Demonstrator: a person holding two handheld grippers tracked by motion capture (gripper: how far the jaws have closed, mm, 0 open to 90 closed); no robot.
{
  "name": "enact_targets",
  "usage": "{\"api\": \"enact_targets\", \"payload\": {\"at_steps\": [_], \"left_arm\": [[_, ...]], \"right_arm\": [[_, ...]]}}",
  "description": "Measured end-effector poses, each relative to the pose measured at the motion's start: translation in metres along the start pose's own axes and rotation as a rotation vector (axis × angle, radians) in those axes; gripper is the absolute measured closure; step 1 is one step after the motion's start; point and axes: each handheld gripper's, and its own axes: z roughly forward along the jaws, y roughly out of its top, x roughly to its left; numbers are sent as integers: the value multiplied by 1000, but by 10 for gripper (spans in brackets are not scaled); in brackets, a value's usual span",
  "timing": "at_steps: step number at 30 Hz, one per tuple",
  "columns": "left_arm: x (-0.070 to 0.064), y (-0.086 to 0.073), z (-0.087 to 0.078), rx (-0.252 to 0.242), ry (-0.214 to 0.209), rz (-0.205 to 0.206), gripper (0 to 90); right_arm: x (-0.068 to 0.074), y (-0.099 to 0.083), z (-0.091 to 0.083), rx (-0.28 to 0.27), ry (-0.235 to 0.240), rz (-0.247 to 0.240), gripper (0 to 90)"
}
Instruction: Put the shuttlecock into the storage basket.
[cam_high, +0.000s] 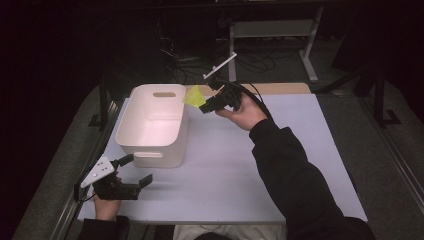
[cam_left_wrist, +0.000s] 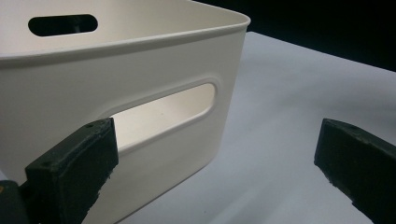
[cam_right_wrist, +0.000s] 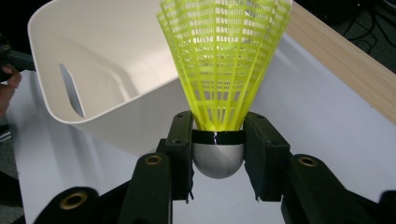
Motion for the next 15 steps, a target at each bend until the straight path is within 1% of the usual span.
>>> {"api": "enact_targets", "payload": {"at_steps": [5, 8, 11, 15], "left_arm": [[0, 0, 0, -1, -1, -1, 0], [0, 0, 0, -1, -1, -1, 0], [0, 0, 0, -1, -1, -2, 0], [0, 0, 0, 1, -1, -1, 0]], "right_arm": [[5, 6, 1, 1, 8, -15, 630], [12, 13, 3, -3, 20, -34, 630], [15, 15, 4, -3, 25, -44, 630], [20, 19, 7, 8, 31, -57, 630]]}}
